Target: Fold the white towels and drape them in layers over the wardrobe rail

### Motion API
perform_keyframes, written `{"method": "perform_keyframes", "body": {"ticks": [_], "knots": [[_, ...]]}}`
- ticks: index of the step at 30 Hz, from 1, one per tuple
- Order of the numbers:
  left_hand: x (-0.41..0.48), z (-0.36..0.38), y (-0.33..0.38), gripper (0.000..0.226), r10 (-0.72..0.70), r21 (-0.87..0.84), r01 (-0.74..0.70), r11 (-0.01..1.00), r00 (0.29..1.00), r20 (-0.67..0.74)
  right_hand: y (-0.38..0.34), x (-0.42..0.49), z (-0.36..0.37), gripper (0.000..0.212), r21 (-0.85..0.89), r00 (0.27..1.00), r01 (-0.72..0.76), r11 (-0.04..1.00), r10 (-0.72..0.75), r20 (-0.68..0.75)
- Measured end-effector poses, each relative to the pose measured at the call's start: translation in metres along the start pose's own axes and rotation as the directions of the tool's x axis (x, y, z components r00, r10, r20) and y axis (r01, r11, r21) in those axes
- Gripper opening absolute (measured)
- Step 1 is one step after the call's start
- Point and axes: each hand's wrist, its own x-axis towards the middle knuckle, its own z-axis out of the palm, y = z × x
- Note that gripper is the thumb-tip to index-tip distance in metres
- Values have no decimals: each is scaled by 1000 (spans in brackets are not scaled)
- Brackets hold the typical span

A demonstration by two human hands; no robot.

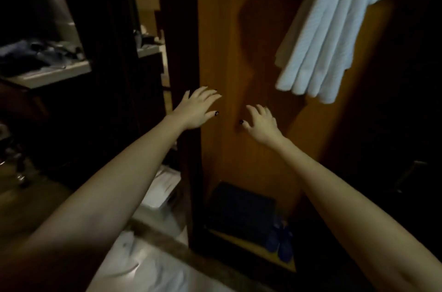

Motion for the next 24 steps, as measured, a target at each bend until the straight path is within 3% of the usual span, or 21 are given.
{"method": "perform_keyframes", "body": {"ticks": [4,8,13,19,24], "knots": [[-76,51,-41,54,-259,-86,270,959,959,117,-37,-29,83,60,-40,977,37,999,-28,212],[-143,91,-78,56,-377,-68,402,913,897,232,-84,-46,156,60,-89,914,193,977,-146,378],[-230,135,-138,57,-519,-12,548,837,800,301,-149,-54,232,61,-59,835,286,956,-219,505],[-330,177,-220,58,-622,25,667,745,680,387,-228,-62,323,62,-34,727,352,935,-250,640],[-384,209,-298,58,-587,26,644,764,679,440,-302,-60,395,62,33,677,335,942,-264,687]]}}
